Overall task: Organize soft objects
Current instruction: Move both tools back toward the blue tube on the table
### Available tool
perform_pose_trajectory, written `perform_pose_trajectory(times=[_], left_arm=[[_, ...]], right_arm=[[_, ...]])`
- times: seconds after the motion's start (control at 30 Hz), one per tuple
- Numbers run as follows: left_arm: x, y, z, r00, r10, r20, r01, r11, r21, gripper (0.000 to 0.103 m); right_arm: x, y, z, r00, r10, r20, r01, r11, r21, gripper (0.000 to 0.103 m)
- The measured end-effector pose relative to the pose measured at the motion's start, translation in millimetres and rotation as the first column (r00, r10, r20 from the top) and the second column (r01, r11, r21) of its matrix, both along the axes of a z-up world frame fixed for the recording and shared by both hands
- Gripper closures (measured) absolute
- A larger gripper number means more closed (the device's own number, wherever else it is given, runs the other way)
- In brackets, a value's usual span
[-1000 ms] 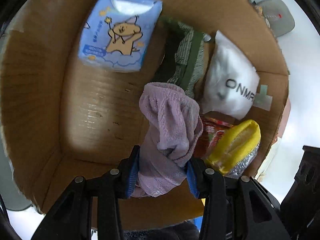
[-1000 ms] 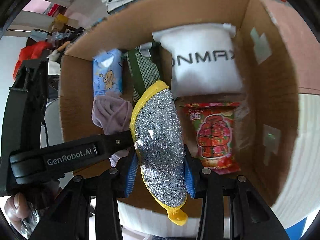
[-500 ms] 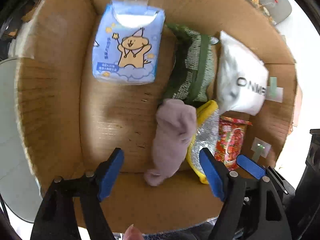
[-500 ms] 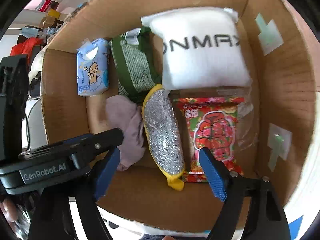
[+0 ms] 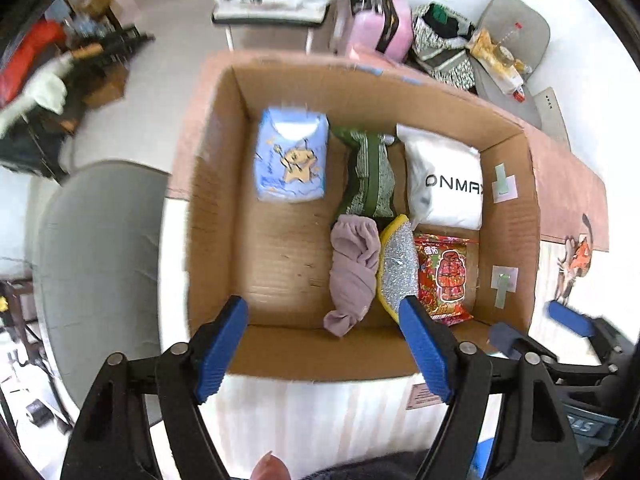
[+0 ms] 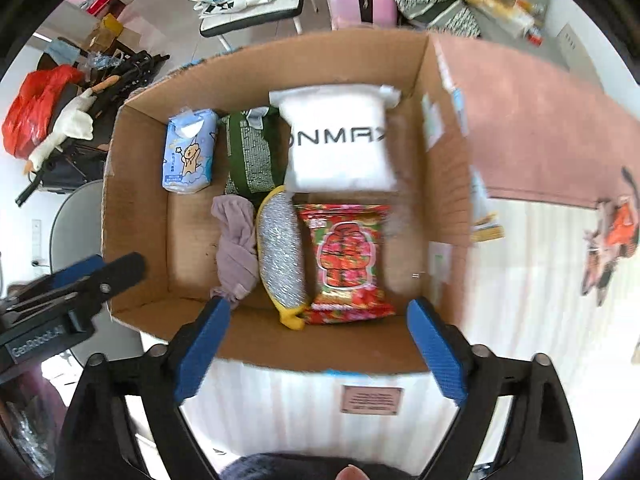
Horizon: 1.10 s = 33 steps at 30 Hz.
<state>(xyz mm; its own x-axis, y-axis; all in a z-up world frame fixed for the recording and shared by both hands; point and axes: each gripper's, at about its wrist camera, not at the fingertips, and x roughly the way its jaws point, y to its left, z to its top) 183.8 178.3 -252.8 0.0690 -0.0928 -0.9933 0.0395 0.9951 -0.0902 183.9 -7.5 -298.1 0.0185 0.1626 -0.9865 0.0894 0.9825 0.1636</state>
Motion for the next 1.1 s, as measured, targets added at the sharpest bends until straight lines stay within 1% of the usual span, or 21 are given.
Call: perform_pose_trajectory(times=[0.03,0.07,0.13,0.23,0.3,0.4,0.47,0.53,0.63,0.87,0.93,1.0,1.1], left_arm=[[-3,-2,6,1.0,-0.005,0.026,0.005,1.0,0.023,0.004],[-5,0,12,0.999,-0.01,0.053,0.008,0.999,0.032,0.003],[-10,-2,19,0.996,-0.018,0.084,0.015,0.999,0.046,0.002],[-19,-5,33,0.993,-0.022,0.113,0.018,0.999,0.033,0.002],[-27,-8,41,0.991,-0.025,0.134,0.02,0.999,0.038,0.002],[-40,-12,57,0.983,-0.031,0.18,0.02,0.998,0.065,0.002],[-47,-13,66,0.98,-0.031,0.199,0.018,0.998,0.066,0.002],[-53,-15,73,0.977,-0.03,0.21,0.017,0.998,0.064,0.002],[-62,-18,84,0.971,-0.034,0.235,0.013,0.996,0.087,0.002],[-67,-27,99,0.967,-0.032,0.251,0.008,0.995,0.095,0.002],[-65,-38,102,0.966,-0.041,0.257,0.016,0.995,0.1,0.002],[-60,-53,104,0.965,-0.045,0.257,0.019,0.995,0.099,0.002],[-44,-89,104,0.968,-0.043,0.248,0.034,0.999,0.041,0.002]], right_arm=[[-3,-1,8,1.0,0.007,0.018,-0.007,1.0,-0.016,0.0],[-9,-3,18,0.999,0.014,0.039,-0.013,0.999,-0.036,0.0],[-18,-7,38,0.997,0.027,0.074,-0.022,0.997,-0.075,0.0],[-30,-7,60,0.991,0.033,0.127,-0.019,0.994,-0.111,0.0],[-40,-7,78,0.985,0.044,0.166,-0.022,0.991,-0.132,0.0],[-54,-6,97,0.978,0.057,0.2,-0.028,0.989,-0.143,0.0],[-63,-5,108,0.973,0.063,0.221,-0.032,0.989,-0.142,0.0],[-70,-5,116,0.969,0.065,0.237,-0.032,0.99,-0.138,0.0],[-81,-6,129,0.964,0.066,0.258,-0.033,0.991,-0.131,0.0],[-89,-15,141,0.96,0.058,0.275,-0.033,0.995,-0.098,0.0],[-90,-27,143,0.958,0.03,0.284,-0.012,0.998,-0.064,0.0],[-90,-44,146,0.952,-0.008,0.305,0.026,0.998,-0.055,0.0],[-91,-88,149,0.943,-0.11,0.315,0.123,0.992,-0.02,0.0]])
